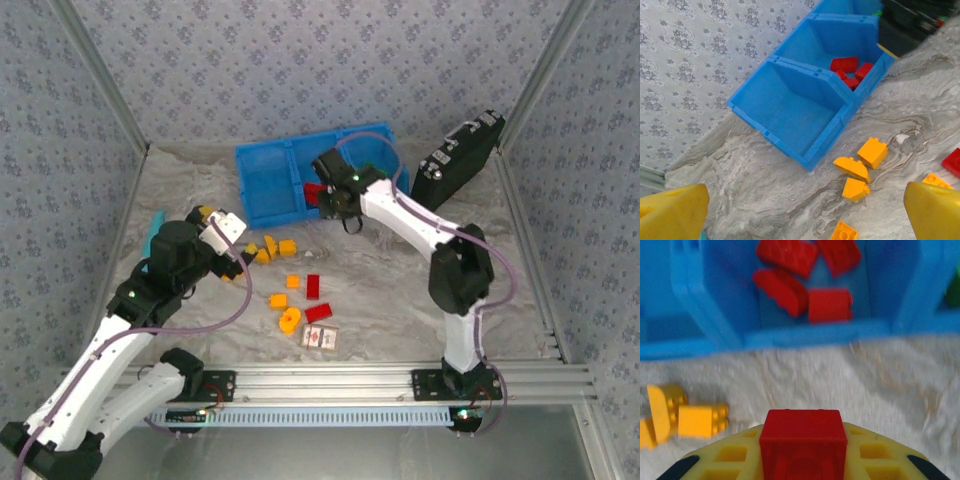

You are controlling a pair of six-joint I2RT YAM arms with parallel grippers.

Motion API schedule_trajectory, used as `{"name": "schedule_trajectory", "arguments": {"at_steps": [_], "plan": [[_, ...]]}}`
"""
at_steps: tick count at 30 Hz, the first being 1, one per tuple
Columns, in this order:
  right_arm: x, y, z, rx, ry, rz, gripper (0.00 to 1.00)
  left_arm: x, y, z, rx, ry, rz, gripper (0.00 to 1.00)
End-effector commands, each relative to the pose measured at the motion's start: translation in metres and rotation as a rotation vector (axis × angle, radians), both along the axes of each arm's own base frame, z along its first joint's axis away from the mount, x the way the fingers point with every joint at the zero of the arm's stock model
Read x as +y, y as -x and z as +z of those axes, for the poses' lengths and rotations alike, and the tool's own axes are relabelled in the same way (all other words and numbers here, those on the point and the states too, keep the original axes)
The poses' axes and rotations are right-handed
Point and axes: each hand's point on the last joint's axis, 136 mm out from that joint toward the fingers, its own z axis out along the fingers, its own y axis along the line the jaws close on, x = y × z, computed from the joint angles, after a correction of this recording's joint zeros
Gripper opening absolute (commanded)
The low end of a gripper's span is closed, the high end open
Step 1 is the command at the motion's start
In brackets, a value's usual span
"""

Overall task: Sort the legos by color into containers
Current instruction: Place the lego in the container.

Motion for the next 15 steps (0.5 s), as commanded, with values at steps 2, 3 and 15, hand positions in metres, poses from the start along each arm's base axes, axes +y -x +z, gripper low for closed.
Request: {"name": "schedule_trajectory", "arguments": {"at_steps": [2,3,15], "plan": [[0.014,-0.043,-0.015,-0.033,0.073,0.096,0.25,0.002,-0.006,0.02,-0.065,-0.032,0.007,1.0],[0.017,-0.053,-0.019,-0.039,0.071,0.099,0.25,0.002,-0.007,0.019,-0.059,-0.04,0.008,1.0],[0.02,-0.095,-0.031,-0.053,0.04,0.106,0.43,0.001,-0.011,0.017,-0.04,-0.07,0.009,1.0]]}}
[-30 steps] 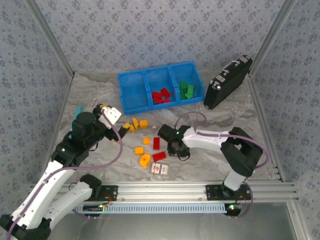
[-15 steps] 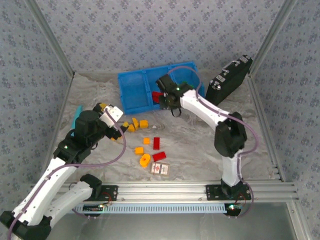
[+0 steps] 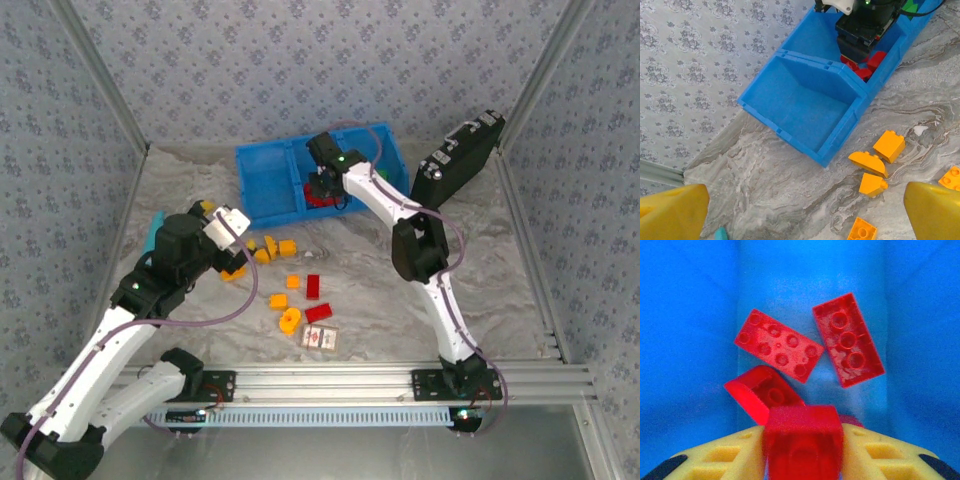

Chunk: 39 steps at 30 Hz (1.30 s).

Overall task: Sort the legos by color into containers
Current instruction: Place the lego in the container, then pick up the lego from the center of the table.

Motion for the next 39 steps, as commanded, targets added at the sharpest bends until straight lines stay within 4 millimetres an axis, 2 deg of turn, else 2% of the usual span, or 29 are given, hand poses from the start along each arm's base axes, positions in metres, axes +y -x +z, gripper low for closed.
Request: {"name": "schedule_trajectory", "arguments": {"at_steps": [1,4,7,11,18,24,30,33,39], "plan": [[0.007,0.005,0.027,-0.033,-0.005,0.045,0.44,-0.002,-0.001,0.015,-0.031,0.007,-0.008,1.0],[0.011,0.022,0.038,-0.048,0.025,0.069,0.5,-0.005,-0.001,0.014,-0.023,0.015,-0.023,1.0],[0.013,0.038,0.049,-0.051,0.021,0.079,0.51,-0.006,0.002,0.016,-0.027,0.023,-0.029,1.0],[0.012,0.074,0.054,-0.032,0.017,0.081,0.51,-0.004,0.006,0.02,-0.031,0.034,-0.032,1.0],[0.009,0.156,0.027,0.102,-0.023,0.029,0.55,-0.003,0.013,0.02,-0.04,0.05,-0.045,1.0],[0.015,0.208,0.003,0.165,-0.059,-0.03,0.61,-0.005,0.016,0.022,-0.048,0.074,-0.056,1.0],[0.027,0.24,-0.023,0.232,-0.067,-0.038,0.63,-0.007,0.019,0.023,-0.056,0.089,-0.068,1.0],[0.032,0.249,-0.034,0.258,-0.06,-0.036,0.62,-0.006,0.02,0.023,-0.056,0.091,-0.068,1.0],[0.028,0.262,-0.057,0.293,-0.034,-0.053,0.63,-0.004,0.024,0.023,-0.059,0.09,-0.066,1.0]]}}
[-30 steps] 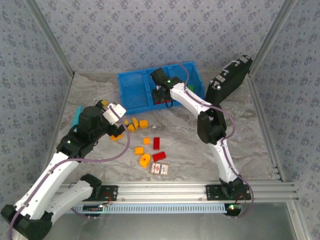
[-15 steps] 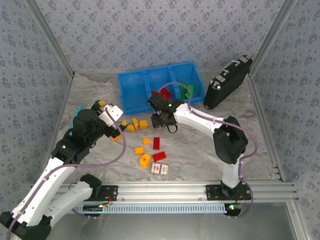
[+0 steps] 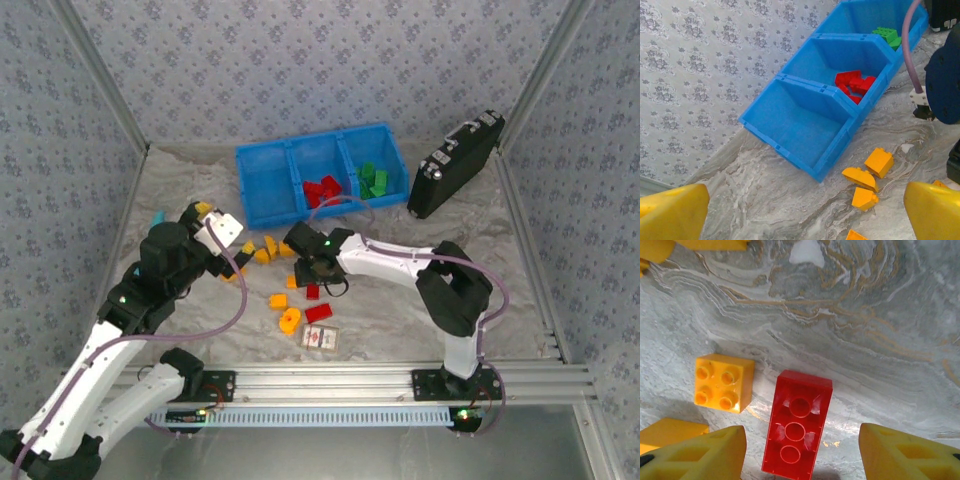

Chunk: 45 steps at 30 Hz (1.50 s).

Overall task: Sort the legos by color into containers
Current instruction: Pick up the lego from the center of the table, then place the lego in the container.

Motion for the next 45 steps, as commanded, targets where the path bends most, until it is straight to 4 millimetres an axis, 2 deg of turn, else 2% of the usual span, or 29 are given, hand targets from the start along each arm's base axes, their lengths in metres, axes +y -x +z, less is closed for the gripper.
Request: {"name": "schedule_trajectory", "arguments": {"at_steps": [1,11,14,17,22,25,28,32,36,42,45], "plan": [[-0.004,0.007,-0.017,0.029,0.018,-0.038,0.63,-0.001,0.005,-0.001,0.006,0.016,-0.014,1.0],[-0.002,0.002,-0.035,0.018,0.073,-0.013,0.55,-0.002,0.007,-0.002,0.001,0.018,-0.019,1.0],[-0.004,0.005,-0.043,0.037,0.089,-0.009,0.5,-0.001,0.006,-0.003,-0.001,0.013,-0.015,1.0],[-0.006,0.008,-0.047,0.045,0.102,-0.006,0.4,-0.001,0.007,-0.003,0.0,0.01,-0.014,1.0],[-0.016,0.007,-0.041,0.042,0.134,0.004,0.27,-0.001,0.005,-0.005,0.003,0.007,-0.013,1.0],[-0.021,-0.002,-0.03,0.028,0.135,0.015,0.23,-0.002,0.004,-0.005,0.003,0.005,-0.014,1.0],[-0.028,-0.027,-0.012,0.0,0.132,0.033,0.2,-0.002,0.003,-0.006,0.004,0.002,-0.013,1.0],[-0.037,-0.08,0.025,-0.098,0.124,0.049,0.2,-0.003,0.002,-0.007,-0.001,-0.007,-0.019,1.0],[-0.033,-0.139,0.057,-0.212,0.08,0.048,0.2,-0.008,0.0,-0.006,-0.001,-0.016,-0.038,1.0],[-0.02,-0.214,0.079,-0.321,0.069,0.075,0.2,-0.004,-0.005,-0.008,0.013,-0.059,-0.016,1.0],[-0.017,-0.244,0.081,-0.355,0.057,0.065,0.21,-0.001,-0.004,-0.005,0.013,-0.073,-0.007,1.0]]}}
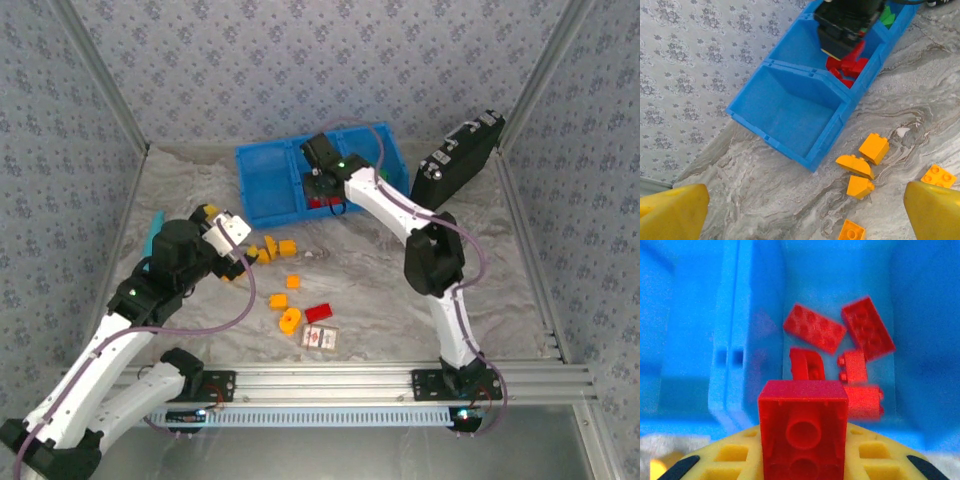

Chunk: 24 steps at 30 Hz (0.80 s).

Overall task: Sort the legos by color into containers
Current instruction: Place the lego in the container.

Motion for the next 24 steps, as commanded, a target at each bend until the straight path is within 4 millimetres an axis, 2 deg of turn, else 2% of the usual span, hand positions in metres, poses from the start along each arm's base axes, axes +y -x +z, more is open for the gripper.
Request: {"name": "schedule_trajectory", "arguments": {"at_steps": [1,6,9,12,17,21,24], "plan": [[-0.007,-0.023,-0.015,0.004,0.066,0.026,0.21,0.005,0.003,0.018,-0.04,-0.012,0.009,1.0],[-0.013,-0.058,-0.028,-0.008,0.047,-0.013,0.25,0.01,0.003,0.018,-0.044,-0.032,0.026,1.0],[-0.014,-0.069,-0.034,-0.007,0.006,-0.026,0.33,0.01,0.003,0.019,-0.045,-0.035,0.024,1.0],[-0.013,-0.073,-0.034,-0.014,-0.013,-0.027,0.37,0.01,0.002,0.018,-0.046,-0.043,0.024,1.0],[0.001,-0.063,-0.016,-0.035,-0.035,0.018,0.4,0.008,0.002,0.016,-0.043,-0.039,0.017,1.0],[0.012,-0.044,0.01,-0.077,-0.021,0.057,0.44,0.007,0.003,0.016,-0.038,-0.033,0.013,1.0],[0.014,-0.028,0.025,-0.082,-0.017,0.076,0.51,0.008,0.002,0.018,-0.039,-0.033,0.019,1.0]]}}
